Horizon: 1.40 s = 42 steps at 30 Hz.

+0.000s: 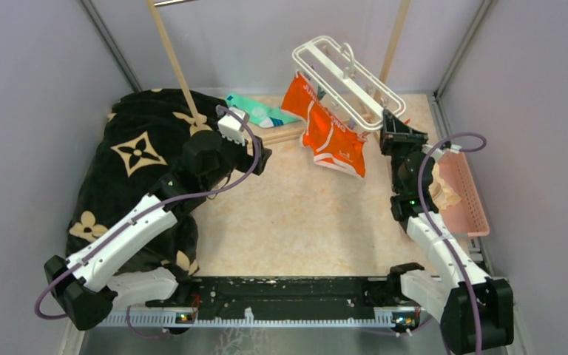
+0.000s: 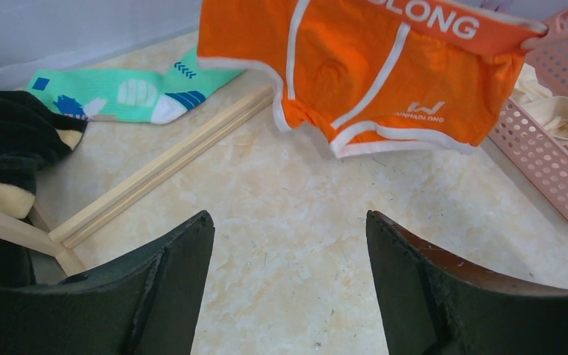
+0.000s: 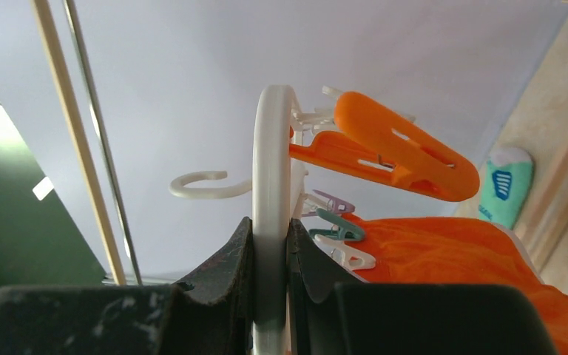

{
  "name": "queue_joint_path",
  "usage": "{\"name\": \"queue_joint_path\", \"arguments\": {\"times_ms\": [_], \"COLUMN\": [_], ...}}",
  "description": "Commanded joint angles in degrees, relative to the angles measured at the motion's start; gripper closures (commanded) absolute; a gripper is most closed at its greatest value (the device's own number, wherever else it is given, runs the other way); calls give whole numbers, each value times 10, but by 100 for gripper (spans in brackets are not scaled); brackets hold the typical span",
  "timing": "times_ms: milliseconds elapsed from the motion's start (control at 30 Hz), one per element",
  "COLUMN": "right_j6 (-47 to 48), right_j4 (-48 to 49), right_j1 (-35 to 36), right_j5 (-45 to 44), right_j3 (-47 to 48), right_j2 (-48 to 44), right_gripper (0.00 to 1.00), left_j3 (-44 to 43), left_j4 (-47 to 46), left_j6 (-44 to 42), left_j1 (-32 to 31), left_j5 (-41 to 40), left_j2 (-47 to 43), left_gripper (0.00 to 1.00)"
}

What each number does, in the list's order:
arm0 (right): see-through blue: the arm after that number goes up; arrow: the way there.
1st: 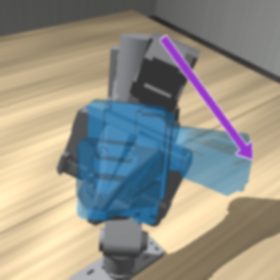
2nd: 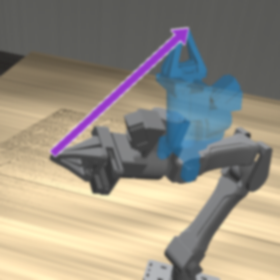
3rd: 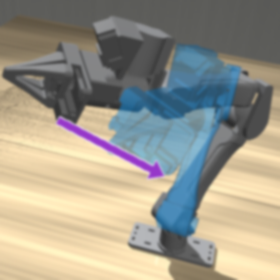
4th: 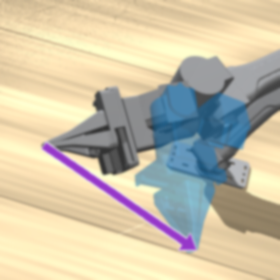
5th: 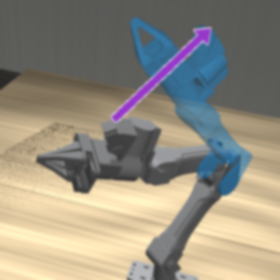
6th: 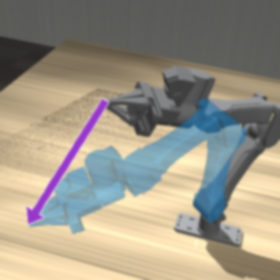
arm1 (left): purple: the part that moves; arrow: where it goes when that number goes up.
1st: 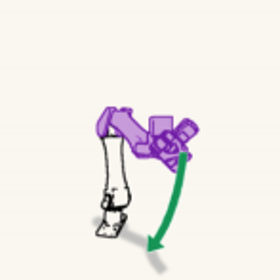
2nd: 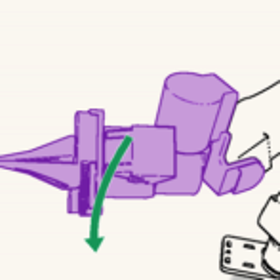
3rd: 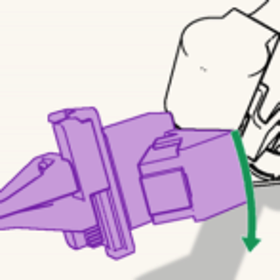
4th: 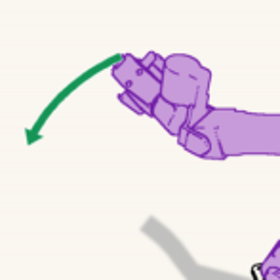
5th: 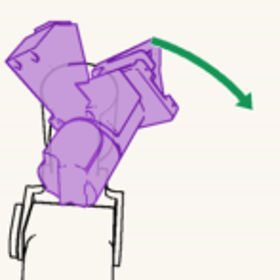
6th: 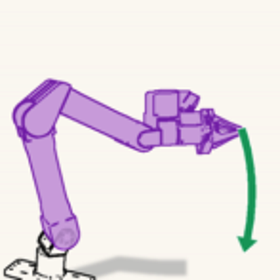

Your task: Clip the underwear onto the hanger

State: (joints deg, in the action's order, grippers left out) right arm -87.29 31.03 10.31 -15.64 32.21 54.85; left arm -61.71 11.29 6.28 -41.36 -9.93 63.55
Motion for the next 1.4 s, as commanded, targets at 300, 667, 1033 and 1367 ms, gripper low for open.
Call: {"name": "queue_joint_path", "arguments": {"times_ms": [300,667,1033,1367], "right_j6": [-50,-62,-78,-99], "right_j4": [174,208,255,307], "right_j1": [-1,0,0,0], "right_j5": [-29,-30,-27,-35], "right_j3": [131,185,229,257], "right_j2": [39,85,129,176], "right_gripper": [100,100,100,100], "left_j3": [26,34,37,41], "left_j4": [-27,-30,-34,-35], "left_j6": [23,27,44,45], "left_j1": [4,4,4,3], "left_j5": [19,20,9,-10], "left_j2": [-8,-7,-3,-9], "left_gripper": [5,0,0,0]}}
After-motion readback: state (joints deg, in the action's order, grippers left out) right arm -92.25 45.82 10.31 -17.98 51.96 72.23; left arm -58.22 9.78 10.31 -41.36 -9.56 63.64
